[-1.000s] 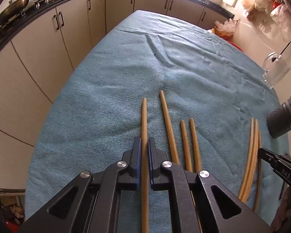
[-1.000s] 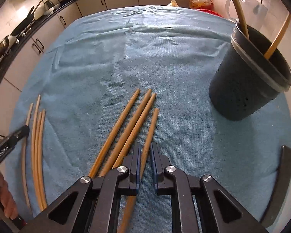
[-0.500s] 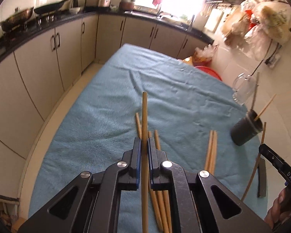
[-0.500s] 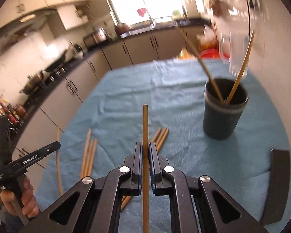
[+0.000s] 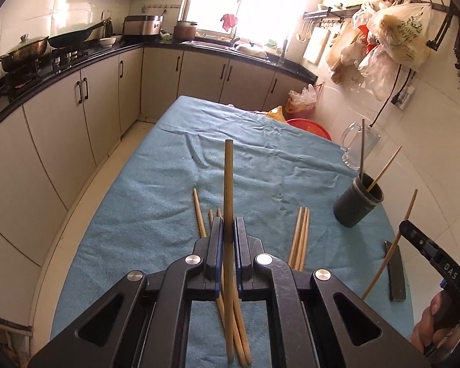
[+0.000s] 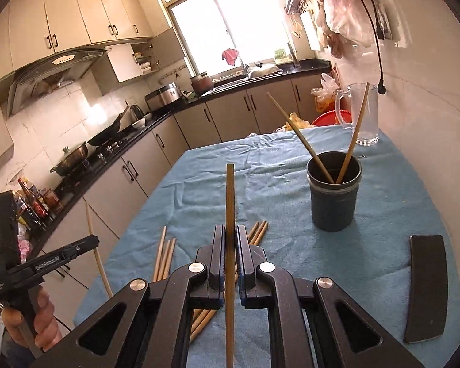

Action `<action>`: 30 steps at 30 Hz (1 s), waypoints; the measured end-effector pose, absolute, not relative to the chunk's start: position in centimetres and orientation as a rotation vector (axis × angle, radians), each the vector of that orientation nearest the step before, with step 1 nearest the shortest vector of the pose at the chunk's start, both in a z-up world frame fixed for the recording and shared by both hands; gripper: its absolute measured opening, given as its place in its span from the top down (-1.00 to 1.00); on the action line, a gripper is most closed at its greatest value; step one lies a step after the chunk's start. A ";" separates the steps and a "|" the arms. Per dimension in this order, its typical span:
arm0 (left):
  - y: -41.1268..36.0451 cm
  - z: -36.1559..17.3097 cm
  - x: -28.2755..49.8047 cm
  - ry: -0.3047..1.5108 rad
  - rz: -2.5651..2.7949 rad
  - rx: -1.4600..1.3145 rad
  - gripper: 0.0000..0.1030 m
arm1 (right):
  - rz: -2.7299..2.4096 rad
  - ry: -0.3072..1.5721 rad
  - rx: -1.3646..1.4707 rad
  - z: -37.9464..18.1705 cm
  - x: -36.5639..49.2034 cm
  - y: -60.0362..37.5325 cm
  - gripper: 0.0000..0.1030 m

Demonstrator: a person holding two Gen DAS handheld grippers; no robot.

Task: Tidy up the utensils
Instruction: 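Lift both chopsticks upright and carry them over the grey cup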

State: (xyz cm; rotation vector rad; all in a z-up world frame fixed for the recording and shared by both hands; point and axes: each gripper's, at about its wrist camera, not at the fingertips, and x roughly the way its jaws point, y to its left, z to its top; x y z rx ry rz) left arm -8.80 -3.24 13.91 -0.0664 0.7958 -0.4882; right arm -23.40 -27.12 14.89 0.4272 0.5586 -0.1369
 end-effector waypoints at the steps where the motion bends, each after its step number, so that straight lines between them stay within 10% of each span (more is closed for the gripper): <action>1: -3.2 14.1 -9.0 0.791 -0.489 -0.067 0.88 | -0.135 0.557 0.429 14.9 -23.5 -27.1 0.86; 30: -4.0 16.8 -11.2 0.739 -0.541 -0.060 0.88 | -0.153 0.498 0.455 16.2 -25.6 -27.9 0.86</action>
